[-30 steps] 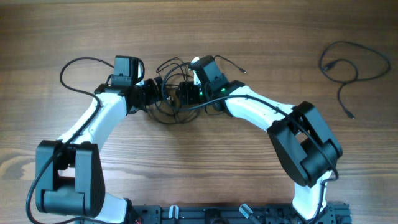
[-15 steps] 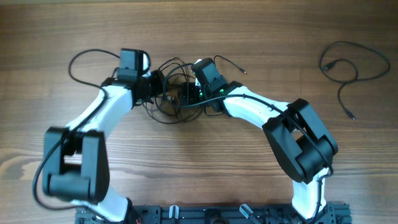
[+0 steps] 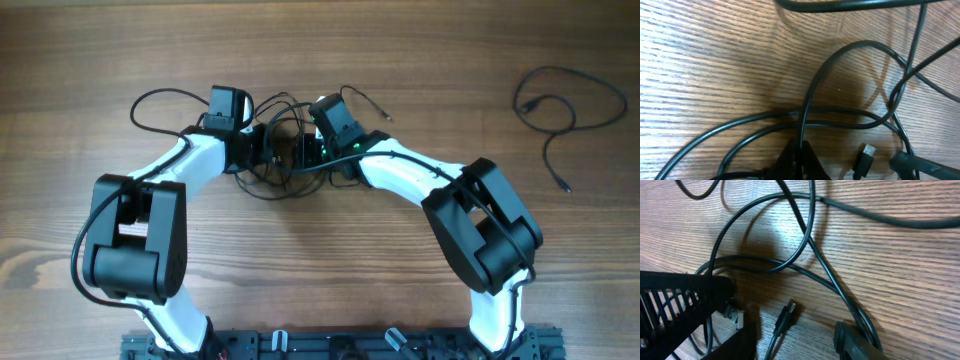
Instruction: Untangle cables
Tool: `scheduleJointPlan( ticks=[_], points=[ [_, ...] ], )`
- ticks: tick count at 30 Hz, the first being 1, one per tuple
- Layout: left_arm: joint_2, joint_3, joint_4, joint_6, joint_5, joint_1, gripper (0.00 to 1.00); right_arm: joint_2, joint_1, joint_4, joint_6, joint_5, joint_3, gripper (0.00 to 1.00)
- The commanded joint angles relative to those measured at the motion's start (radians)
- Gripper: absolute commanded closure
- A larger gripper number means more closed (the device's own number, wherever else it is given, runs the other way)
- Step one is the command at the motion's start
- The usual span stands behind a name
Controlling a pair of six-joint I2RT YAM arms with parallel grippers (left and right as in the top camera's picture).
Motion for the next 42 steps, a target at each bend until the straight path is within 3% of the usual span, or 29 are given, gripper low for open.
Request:
scheduleJointPlan(
  ticks=[1, 8, 17, 30, 35, 42],
  points=[
    [-0.113, 0.018, -0.002, 0.004, 0.093, 0.026, 0.96, 0.023, -0.006, 0.006, -0.007, -0.024, -0.009, 0.55],
    [-0.296, 0.018, -0.080, 0.004, 0.104, 0.099, 0.96, 0.023, -0.006, 0.030, -0.008, -0.077, -0.009, 0.65],
    [-0.299, 0.017, -0.309, 0.005, 0.026, 0.200, 0.96, 0.023, -0.004, 0.026, -0.007, -0.139, -0.009, 0.67],
    [-0.259, 0.015, -0.281, 0.034, 0.010, 0.198, 0.96, 0.030, 0.063, 0.052, 0.025, -0.107, -0.009, 0.68],
    [-0.259, 0.015, -0.282, 0.034, 0.010, 0.198, 0.96, 0.030, 0.101, 0.051, 0.075, 0.001, -0.009, 0.62],
    [-0.259, 0.015, -0.285, 0.034, 0.010, 0.198, 0.96, 0.056, 0.142, 0.050, 0.072, 0.003, -0.009, 0.62]
  ],
)
